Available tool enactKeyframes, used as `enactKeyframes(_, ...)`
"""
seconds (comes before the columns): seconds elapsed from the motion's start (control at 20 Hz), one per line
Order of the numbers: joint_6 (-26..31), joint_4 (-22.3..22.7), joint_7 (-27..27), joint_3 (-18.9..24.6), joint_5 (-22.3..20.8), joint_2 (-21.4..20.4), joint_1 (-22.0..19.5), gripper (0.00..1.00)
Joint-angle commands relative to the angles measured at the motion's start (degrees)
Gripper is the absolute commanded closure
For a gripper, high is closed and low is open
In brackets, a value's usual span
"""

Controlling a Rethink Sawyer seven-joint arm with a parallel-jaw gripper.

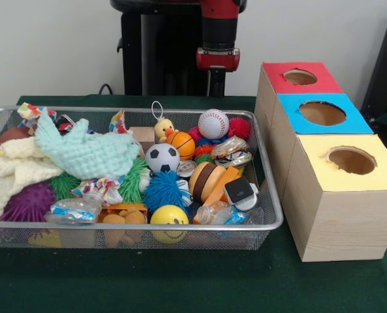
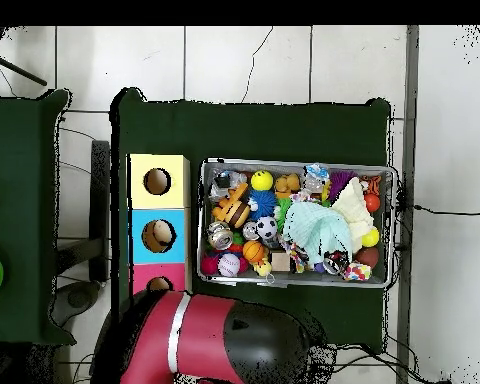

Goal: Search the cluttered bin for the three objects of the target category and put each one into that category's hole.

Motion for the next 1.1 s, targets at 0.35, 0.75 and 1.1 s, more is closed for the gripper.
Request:
enactKeyframes(0.35,35.05,-22.31,-0.45,6.56,13.99,8.05,6.62,1.0)
enactKeyframes(0.75,37.58,-20.27,6.23,7.88,13.95,2.75,7.97,1.0)
enactKeyframes(1.1,46.38,-11.91,8.16,8.05,12.41,-9.97,7.53,1.0)
